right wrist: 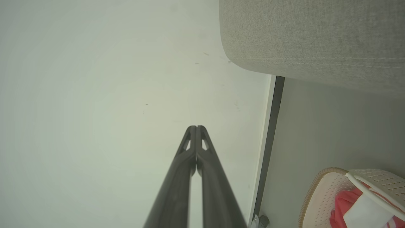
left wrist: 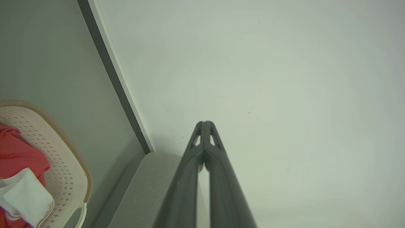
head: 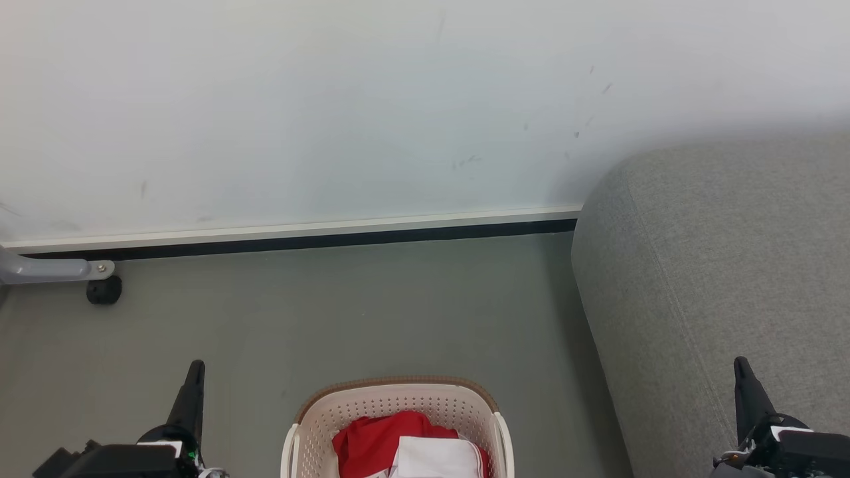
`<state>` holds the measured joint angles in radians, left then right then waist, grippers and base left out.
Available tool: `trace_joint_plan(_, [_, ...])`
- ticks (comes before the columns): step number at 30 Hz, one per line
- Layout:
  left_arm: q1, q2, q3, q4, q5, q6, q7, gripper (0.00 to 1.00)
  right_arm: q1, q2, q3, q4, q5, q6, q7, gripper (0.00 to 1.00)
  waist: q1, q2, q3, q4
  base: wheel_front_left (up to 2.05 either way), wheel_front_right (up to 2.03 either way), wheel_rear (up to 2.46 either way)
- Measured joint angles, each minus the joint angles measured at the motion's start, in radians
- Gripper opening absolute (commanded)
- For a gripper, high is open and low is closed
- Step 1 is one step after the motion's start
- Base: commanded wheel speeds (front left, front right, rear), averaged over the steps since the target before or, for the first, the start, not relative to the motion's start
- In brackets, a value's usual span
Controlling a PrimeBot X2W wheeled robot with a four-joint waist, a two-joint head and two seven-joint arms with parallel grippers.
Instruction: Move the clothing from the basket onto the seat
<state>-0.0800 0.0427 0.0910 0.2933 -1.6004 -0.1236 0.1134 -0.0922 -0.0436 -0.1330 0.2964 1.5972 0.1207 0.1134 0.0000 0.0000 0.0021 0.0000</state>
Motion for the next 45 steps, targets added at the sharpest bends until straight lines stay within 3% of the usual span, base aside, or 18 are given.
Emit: trace_joint_plan(45, [0.000,0.000,0.000,0.000,0.000,0.000,0.000,0.00,0.000,0.000,0.000,0.000,0.000,0.000,0.000,0.00,0.0000,0.0000,0.000,0.000,0.00,0.00,0.00])
